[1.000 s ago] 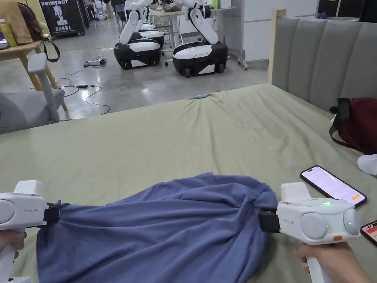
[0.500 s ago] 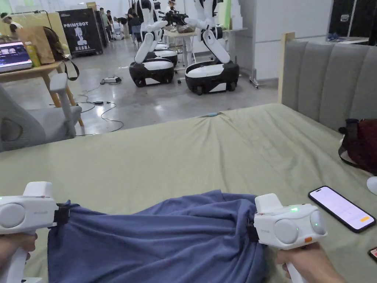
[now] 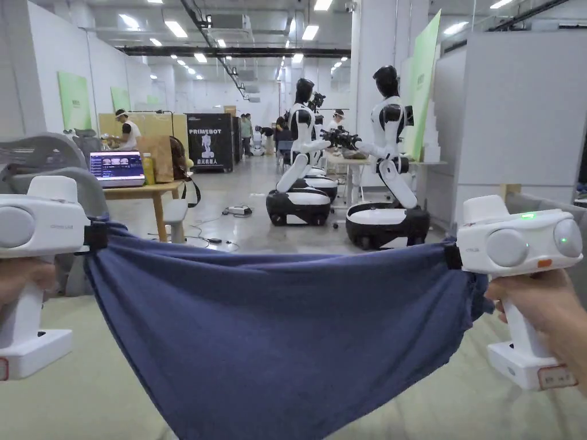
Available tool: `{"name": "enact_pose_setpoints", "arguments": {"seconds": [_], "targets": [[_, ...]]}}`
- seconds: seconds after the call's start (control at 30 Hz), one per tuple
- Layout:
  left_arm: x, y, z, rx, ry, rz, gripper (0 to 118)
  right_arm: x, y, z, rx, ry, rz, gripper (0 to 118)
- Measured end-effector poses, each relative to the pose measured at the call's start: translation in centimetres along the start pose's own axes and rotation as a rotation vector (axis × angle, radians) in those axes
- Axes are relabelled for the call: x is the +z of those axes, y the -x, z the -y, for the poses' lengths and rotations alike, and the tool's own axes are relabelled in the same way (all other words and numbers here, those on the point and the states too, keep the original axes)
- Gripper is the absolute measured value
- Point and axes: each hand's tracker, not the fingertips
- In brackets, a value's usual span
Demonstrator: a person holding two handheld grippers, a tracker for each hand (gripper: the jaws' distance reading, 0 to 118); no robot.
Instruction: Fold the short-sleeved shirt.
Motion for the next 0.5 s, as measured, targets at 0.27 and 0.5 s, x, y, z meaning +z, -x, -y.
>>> {"name": "enact_pose_setpoints", "arguments": {"seconds": [0.27, 0.5], "targets": [[-1.6, -1.2, -5.4, 0.058, -0.113, -0.085, 1, -2.2, -0.3, -9.3, -0.069, -0.06, -0.049, 10], [-4.7, -2.1, -4.2, 0.071, -0.105, -0.08, 1, -3.8, -0.6, -9.5, -0.1, -0.09, -0.024, 10]]}}
